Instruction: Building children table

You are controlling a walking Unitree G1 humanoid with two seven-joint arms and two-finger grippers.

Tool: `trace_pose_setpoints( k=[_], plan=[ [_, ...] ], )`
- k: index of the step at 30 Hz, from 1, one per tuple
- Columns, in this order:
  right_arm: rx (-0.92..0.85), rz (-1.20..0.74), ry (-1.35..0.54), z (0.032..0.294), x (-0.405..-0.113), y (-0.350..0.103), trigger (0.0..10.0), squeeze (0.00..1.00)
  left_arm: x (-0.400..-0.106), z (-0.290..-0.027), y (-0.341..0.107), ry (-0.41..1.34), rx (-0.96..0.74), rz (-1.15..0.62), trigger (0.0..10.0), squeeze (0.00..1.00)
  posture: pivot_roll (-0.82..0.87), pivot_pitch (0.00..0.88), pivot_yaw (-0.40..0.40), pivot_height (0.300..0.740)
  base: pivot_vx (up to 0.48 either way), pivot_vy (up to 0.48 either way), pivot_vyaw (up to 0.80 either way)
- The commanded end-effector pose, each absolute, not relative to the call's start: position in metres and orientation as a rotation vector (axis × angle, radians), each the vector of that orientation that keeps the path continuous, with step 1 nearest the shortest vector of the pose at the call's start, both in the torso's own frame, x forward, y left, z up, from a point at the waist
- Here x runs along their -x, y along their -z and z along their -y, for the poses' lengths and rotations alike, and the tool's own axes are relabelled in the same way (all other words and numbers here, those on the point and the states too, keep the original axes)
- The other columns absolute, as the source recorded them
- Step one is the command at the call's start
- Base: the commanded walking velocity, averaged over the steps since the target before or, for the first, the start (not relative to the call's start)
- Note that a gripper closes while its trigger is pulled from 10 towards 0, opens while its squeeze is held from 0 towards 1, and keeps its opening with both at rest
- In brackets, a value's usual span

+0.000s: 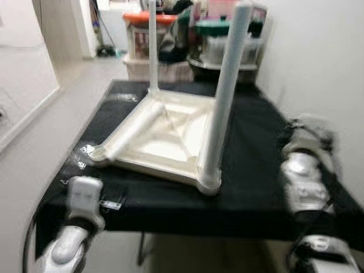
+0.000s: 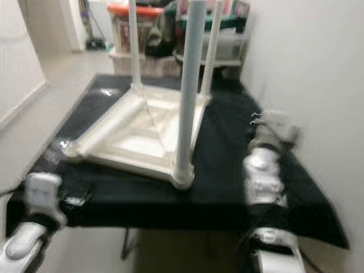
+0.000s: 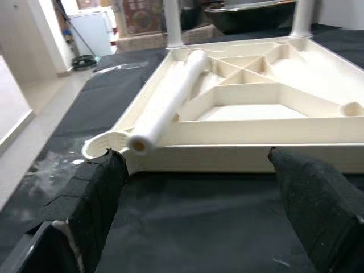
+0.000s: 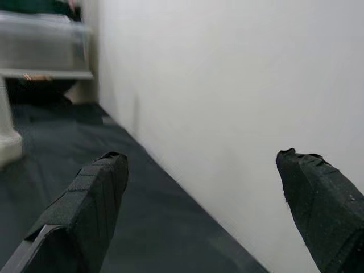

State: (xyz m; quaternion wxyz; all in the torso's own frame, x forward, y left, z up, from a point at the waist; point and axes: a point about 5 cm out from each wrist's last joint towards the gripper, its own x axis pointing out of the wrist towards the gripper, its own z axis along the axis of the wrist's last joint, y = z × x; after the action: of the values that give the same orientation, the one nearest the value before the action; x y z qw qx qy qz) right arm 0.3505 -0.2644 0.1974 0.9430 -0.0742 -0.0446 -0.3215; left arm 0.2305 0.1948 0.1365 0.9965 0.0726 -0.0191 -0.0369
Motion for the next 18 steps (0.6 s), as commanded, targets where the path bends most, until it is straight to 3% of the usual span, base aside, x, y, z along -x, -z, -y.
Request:
trace_pose_setpoints(
  k=[1,5,11,15,18],
  plan=[
    [0.130,0.094,0.646,0.262,-0.353,-0.197,10.0,0.00,-0.230,-0.200,-0.135,0.056,-0.163,0.022,10.0,0.00,0.05,0.000,-0.084,0.740,0.000,0.000,0.00],
    [0.117,0.119,0.588,0.269,-0.360,-0.207,10.0,0.00,-0.229,-0.199,-0.134,0.069,-0.160,0.020,10.0,0.00,0.05,0.000,-0.084,0.740,0.000,0.000,0.00],
    [0.094,0.167,0.317,0.278,-0.376,-0.234,10.0,0.00,-0.229,-0.196,-0.135,0.093,-0.150,0.036,10.0,0.00,0.05,0.000,-0.085,0.740,0.000,0.000,0.00],
    [0.154,0.166,0.309,0.293,-0.377,-0.245,10.0,0.00,-0.228,-0.195,-0.135,0.096,-0.148,0.039,10.0,0.00,0.05,0.000,-0.087,0.740,0.000,0.000,0.00],
    [0.161,0.136,0.140,0.297,-0.380,-0.252,10.0,0.00,-0.227,-0.195,-0.135,0.100,-0.145,0.042,10.0,0.00,0.05,0.000,-0.086,0.740,0.000,0.000,0.00]
  ],
)
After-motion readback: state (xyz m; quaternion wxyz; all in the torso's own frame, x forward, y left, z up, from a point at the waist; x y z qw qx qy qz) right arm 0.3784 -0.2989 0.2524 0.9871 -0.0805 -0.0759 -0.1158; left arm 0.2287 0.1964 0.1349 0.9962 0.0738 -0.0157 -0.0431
